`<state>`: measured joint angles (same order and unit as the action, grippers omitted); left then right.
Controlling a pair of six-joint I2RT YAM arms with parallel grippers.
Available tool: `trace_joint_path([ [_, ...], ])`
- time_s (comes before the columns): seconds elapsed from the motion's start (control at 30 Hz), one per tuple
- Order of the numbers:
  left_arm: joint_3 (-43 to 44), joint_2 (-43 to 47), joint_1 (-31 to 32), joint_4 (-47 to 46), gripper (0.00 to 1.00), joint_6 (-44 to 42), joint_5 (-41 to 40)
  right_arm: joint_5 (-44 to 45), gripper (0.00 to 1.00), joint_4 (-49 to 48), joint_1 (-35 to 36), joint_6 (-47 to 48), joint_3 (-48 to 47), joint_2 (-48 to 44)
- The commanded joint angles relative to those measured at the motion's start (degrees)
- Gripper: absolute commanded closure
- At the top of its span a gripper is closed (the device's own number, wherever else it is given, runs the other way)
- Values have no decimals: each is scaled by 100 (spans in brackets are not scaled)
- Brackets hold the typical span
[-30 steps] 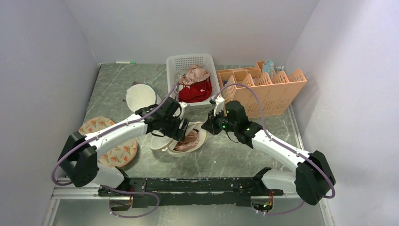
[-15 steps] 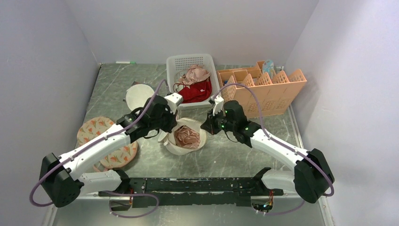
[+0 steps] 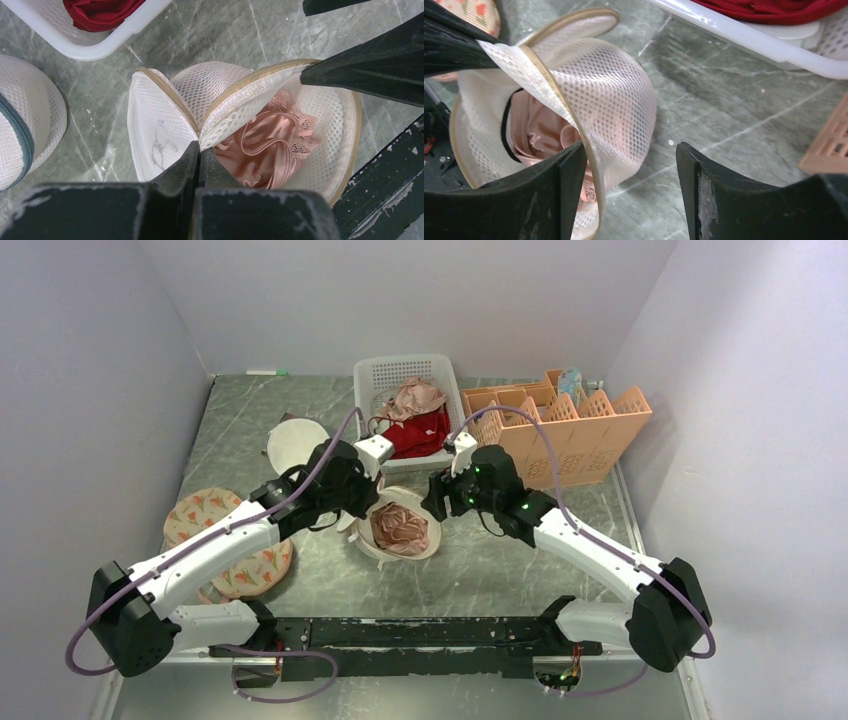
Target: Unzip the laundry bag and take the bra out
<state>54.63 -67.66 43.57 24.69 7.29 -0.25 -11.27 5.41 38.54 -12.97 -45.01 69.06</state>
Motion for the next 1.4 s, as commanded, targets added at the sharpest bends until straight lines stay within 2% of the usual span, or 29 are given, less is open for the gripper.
trace_joint_path([
  [0.0, -1, 189, 14, -314, 93, -82, 54, 610, 33, 645, 15, 399, -437, -300],
  [0.07, -3, 196, 16, -253, 93, -87, 8, 624, 33, 896, 13, 502, -672, -383],
  [0.2, -55, 295, 20, -245, 93, -94, -65, -256, 35, 863, 132, 331, -779, -372],
  [0.33, -56, 372, 8, -234, 93, -70, -106, -214, 37, 435, 781, 216, -635, -411],
  [0.43, -81, 428, 11, -226, 93, -56, -73, -267, 47, 151, 1264, 62, -582, -231],
  [0.57, -117, 486, 12, -271, 93, -34, 16, -287, 57, -639, 1492, -473, -159, -8],
  [0.83, -126, 423, 11, -261, 93, 13, 6, 447, 58, -1498, 1681, -888, 520, -35],
  [1.03, -93, 350, 11, -251, 93, 130, -45, 2013, 60, -2701, 2063, -1793, 1260, 97],
  [1.13, -116, 364, 11, -271, 93, 141, -7, 2680, 60, -2957, 2125, -1973, 1291, 300],
  [1.37, -136, 358, 11, -339, 93, 181, 149, 3132, 60, -3284, 2127, -2404, 1134, 965],
])
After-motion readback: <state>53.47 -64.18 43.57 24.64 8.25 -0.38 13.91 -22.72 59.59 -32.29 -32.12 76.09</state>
